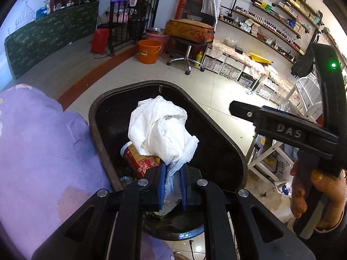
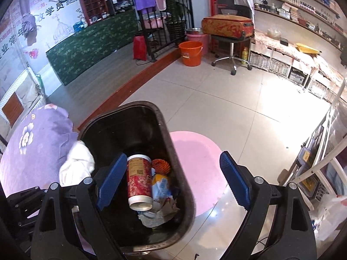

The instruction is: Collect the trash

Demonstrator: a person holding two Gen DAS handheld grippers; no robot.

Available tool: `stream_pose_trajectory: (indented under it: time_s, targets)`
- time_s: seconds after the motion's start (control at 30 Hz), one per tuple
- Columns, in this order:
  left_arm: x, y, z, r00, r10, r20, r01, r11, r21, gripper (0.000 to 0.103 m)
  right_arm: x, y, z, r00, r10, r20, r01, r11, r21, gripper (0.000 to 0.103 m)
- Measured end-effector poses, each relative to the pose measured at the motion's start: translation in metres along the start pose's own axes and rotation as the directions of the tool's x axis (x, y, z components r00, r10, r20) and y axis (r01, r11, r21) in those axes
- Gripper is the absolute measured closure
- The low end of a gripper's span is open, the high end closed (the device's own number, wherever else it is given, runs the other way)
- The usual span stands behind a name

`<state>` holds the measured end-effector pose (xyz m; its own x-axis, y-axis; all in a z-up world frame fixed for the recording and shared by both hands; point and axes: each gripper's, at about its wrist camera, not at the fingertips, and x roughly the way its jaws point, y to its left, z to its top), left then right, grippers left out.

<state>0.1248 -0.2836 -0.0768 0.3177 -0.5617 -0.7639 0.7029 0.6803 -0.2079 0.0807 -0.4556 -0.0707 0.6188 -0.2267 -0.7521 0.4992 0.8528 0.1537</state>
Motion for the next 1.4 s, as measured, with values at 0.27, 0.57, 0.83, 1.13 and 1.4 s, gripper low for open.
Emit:
stream_pose_trajectory:
  time_s: [0.27,0.57,0.83,1.13,1.4]
  targets:
    - [0.003,0.003,-0.006,1.000,-0.007,-0.024,0.007,1.000,0.009,0.017,0.001,-0.007,0.000,1.000,-0.007,-0.002,0.007,1.000,0.023,0.013]
    - [-0.028,-0.004,-0.004,0.995,0.067,0.072,-0.070,0.997,0.044,0.006,-0.011,0.010,-0.001,0.998,0.037,0.056,-0.036,0.999,-0.014,0.012]
    - [-0.078,0.015,-0.029,0.959,0.198,0.203,-0.194,0.980,-0.040,0.006,-0.054,0.040,-0.011,0.956,0.041,0.291,-0.029,0.999,-0.045,0.006]
    - [-0.153,0.060,-0.062,0.836,0.440,0.329,-0.390,0.897,-0.209,0.006,-0.091,0.118,-0.042,0.907,0.124,0.402,-0.046,0.979,-0.198,0.006]
    - [-0.218,0.086,-0.098,0.741,0.563,0.365,-0.442,0.819,-0.367,0.006,-0.124,0.189,-0.088,0.878,0.341,0.337,-0.241,0.922,-0.304,0.006]
